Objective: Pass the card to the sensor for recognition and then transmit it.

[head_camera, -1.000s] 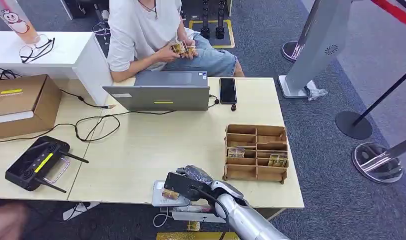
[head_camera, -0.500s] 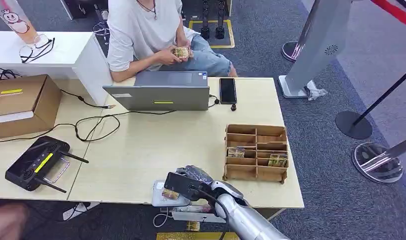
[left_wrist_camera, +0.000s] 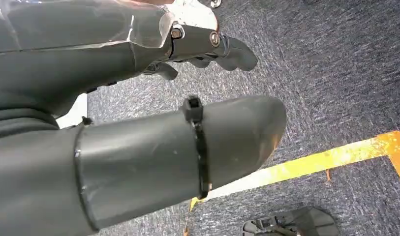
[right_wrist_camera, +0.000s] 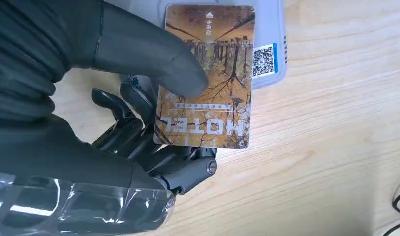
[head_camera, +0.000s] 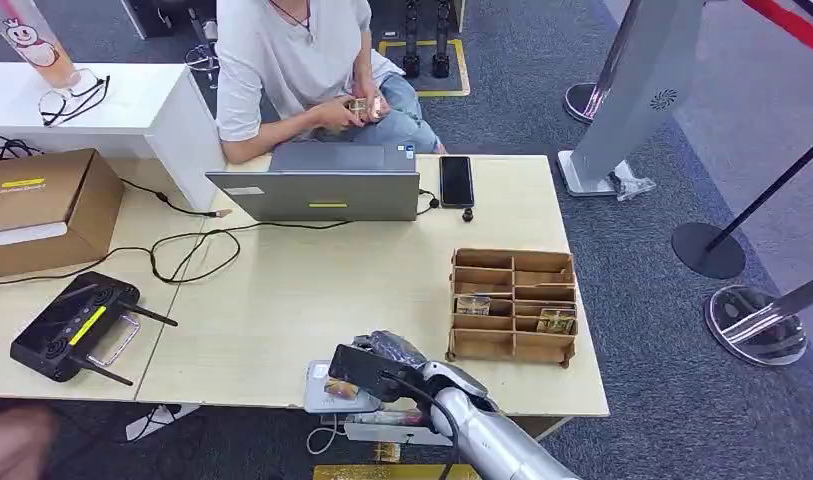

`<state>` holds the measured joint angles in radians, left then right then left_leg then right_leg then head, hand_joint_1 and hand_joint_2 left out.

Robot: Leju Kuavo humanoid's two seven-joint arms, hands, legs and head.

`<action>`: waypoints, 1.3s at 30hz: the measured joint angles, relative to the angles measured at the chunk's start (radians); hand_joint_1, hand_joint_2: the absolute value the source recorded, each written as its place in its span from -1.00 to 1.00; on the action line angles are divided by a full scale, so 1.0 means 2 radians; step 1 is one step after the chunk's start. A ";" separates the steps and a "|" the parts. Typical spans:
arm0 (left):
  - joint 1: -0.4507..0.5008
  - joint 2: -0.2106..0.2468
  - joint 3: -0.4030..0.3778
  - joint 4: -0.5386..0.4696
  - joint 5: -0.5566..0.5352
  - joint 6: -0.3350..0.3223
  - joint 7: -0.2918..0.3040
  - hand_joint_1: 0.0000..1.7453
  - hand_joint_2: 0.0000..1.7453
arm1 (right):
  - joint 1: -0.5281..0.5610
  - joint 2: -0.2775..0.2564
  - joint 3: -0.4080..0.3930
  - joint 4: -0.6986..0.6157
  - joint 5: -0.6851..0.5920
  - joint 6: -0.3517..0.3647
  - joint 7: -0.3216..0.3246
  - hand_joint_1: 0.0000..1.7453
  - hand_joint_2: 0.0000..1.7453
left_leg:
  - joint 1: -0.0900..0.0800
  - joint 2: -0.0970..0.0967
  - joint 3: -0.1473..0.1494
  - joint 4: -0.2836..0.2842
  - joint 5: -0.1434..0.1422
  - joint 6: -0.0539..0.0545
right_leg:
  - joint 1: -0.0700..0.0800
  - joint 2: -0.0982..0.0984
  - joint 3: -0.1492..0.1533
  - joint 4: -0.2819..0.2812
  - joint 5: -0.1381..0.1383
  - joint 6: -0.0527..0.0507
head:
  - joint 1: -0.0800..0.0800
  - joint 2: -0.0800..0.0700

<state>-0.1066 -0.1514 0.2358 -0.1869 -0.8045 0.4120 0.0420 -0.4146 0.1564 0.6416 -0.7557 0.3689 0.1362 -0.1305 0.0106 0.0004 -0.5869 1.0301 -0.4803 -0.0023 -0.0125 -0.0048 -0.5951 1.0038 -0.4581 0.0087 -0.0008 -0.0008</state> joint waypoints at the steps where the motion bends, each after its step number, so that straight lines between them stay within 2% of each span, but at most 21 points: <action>1: 0.000 0.000 0.000 0.000 0.000 0.000 0.000 -1.00 -1.00 | 0.000 0.000 0.000 0.000 0.000 0.000 0.000 1.00 1.00 | 0.000 0.000 0.000 0.000 0.000 0.000 | 0.000 0.000 0.000 0.000 0.000 0.000 | 0.000 0.000; 3: 0.000 0.000 0.000 0.000 0.000 0.000 0.000 -1.00 -1.00 | 0.000 0.000 0.000 0.000 0.003 -0.002 0.001 1.00 1.00 | 0.000 0.000 0.000 0.000 0.000 0.000 | 0.000 0.000 0.000 0.000 0.000 0.000 | 0.000 0.000; 4: 0.000 0.000 0.000 0.000 0.000 0.000 0.000 -1.00 -1.00 | -0.001 0.000 0.002 0.001 0.023 -0.018 0.010 1.00 1.00 | 0.000 0.000 0.000 0.000 0.000 0.000 | 0.000 0.000 0.000 0.000 0.000 0.000 | 0.000 0.000; 6: 0.000 0.001 0.000 0.000 0.000 -0.001 -0.004 -1.00 -1.00 | -0.006 0.002 0.023 0.005 0.110 -0.084 0.038 1.00 1.00 | 0.000 0.000 0.000 0.000 0.000 0.000 | 0.000 0.000 0.000 0.000 0.000 0.000 | 0.000 0.000; 8: 0.000 0.002 0.000 0.000 0.000 -0.002 -0.007 -1.00 -1.00 | -0.012 0.007 0.039 0.011 0.143 -0.107 0.043 1.00 1.00 | 0.000 0.000 0.000 0.000 0.000 0.000 | 0.000 0.000 0.000 0.000 0.000 0.000 | 0.000 0.000; 16: 0.001 0.002 0.000 0.000 0.000 -0.003 -0.009 -1.00 -1.00 | -0.020 0.017 0.062 0.029 0.164 -0.116 0.045 1.00 1.00 | 0.000 0.000 0.001 0.000 0.000 0.000 | 0.000 0.000 0.000 0.000 0.000 0.000 | 0.000 0.000; 33: 0.000 0.002 0.000 0.000 0.000 -0.004 -0.008 -1.00 -1.00 | -0.025 0.021 0.066 0.039 0.164 -0.115 0.045 1.00 1.00 | 0.000 0.000 0.001 0.000 0.000 0.000 | 0.000 0.000 0.001 0.000 0.000 0.000 | 0.000 0.000; 39: 0.000 0.002 0.001 0.000 0.000 -0.002 0.000 -1.00 -1.00 | -0.024 0.021 0.066 0.034 0.164 -0.117 0.033 1.00 1.00 | 0.000 0.000 0.001 0.000 0.000 0.000 | 0.000 0.000 0.001 0.000 0.000 0.000 | 0.000 0.000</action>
<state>-0.1066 -0.1484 0.2384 -0.1869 -0.8038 0.4074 0.0416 -0.4631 0.1980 0.7737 -0.6885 0.6965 -0.0969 -0.0641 0.0109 0.0009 -0.5851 1.0301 -0.4801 -0.0025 -0.0123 -0.0041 -0.5937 1.0040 -0.4579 0.0084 -0.0008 -0.0008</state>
